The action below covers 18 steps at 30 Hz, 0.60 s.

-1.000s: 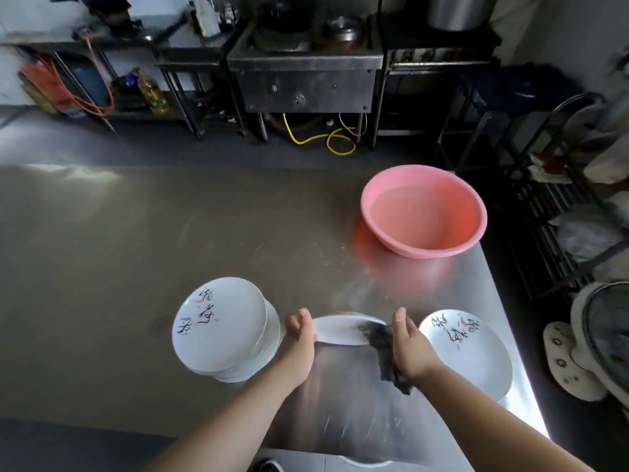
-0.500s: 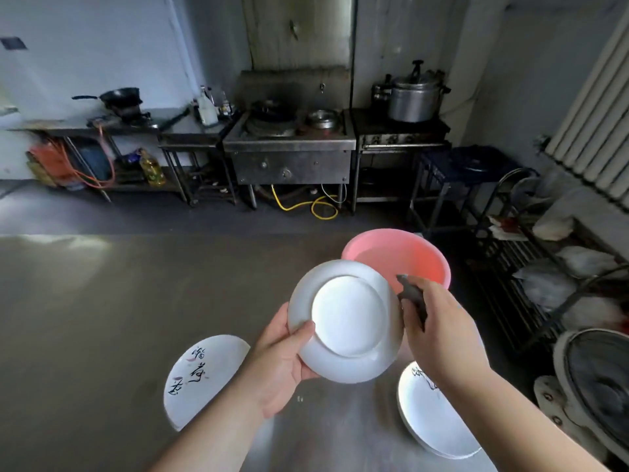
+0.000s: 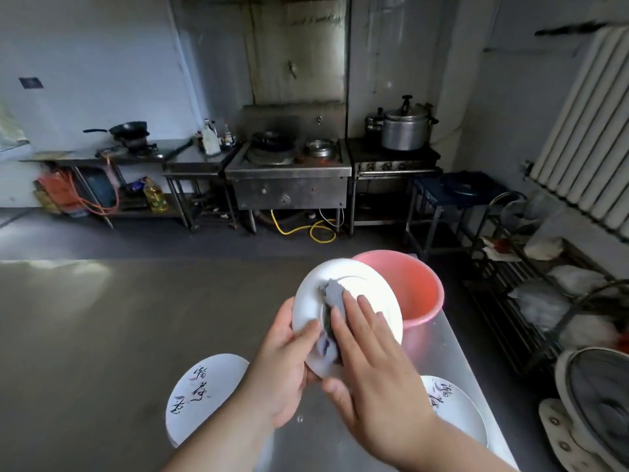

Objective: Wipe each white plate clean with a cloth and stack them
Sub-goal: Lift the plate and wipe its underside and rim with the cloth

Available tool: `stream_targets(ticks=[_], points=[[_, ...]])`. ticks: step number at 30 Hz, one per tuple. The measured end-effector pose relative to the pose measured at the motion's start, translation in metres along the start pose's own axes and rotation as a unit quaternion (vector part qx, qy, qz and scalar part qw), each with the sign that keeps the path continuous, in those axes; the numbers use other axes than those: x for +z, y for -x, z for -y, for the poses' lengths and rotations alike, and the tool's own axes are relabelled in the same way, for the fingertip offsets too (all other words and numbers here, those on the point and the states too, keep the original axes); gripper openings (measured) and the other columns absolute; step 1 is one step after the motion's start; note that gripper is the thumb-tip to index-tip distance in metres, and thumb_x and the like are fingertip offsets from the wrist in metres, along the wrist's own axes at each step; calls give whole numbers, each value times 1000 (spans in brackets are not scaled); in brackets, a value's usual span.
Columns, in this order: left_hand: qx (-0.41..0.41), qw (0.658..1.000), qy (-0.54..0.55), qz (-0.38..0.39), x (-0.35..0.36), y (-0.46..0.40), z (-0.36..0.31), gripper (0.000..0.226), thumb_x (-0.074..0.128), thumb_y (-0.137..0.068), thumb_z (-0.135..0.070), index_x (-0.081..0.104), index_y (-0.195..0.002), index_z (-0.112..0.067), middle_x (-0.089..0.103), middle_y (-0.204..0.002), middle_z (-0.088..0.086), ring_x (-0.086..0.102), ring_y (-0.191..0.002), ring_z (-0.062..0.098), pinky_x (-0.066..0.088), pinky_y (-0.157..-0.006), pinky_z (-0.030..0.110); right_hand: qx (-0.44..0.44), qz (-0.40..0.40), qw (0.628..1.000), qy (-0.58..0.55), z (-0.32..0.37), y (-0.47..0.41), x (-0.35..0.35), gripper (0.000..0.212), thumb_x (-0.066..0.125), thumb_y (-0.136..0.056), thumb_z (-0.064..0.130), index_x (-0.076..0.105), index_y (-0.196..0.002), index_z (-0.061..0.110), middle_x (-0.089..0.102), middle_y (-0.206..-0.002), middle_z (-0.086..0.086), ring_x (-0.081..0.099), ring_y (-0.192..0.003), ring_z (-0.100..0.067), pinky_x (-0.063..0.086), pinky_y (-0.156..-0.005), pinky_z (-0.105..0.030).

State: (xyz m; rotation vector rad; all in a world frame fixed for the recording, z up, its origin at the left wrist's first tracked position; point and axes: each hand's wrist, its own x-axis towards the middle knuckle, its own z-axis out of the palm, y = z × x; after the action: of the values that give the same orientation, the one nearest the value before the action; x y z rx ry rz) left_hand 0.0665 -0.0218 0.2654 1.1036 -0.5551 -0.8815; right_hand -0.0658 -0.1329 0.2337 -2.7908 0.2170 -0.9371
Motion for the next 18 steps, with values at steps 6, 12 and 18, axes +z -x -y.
stream_targets(ticks=[6, 12, 18], points=[[-12, 1000, -2, 19, -2, 4, 0, 35, 60, -100, -27, 61, -134, -34, 69, -136, 10, 73, -106, 27, 59, -72, 42, 44, 48, 987, 148, -4, -4, -8, 93, 26, -101, 72, 35, -159, -1, 16, -172, -22, 12, -159, -43, 20, -126, -59], [14, 1000, 21, 4, 1, 1, -4, 39, 61, -100, -26, 59, -138, -33, 67, -140, 9, 72, -114, 27, 60, -74, 41, -7, 56, 994, 98, -5, -12, -16, 98, 17, -101, 73, 28, -160, -5, 11, -173, -23, 10, -161, -38, 29, -125, -58], [-2, 1000, 27, 11, -3, 6, 0, 40, 62, -99, -27, 59, -138, -35, 66, -143, 9, 66, -126, 35, 59, -83, 52, 11, 36, 994, 104, -20, -8, -21, 93, 28, -101, 72, 31, -161, 2, 15, -173, -17, 15, -161, -36, 27, -126, -58]])
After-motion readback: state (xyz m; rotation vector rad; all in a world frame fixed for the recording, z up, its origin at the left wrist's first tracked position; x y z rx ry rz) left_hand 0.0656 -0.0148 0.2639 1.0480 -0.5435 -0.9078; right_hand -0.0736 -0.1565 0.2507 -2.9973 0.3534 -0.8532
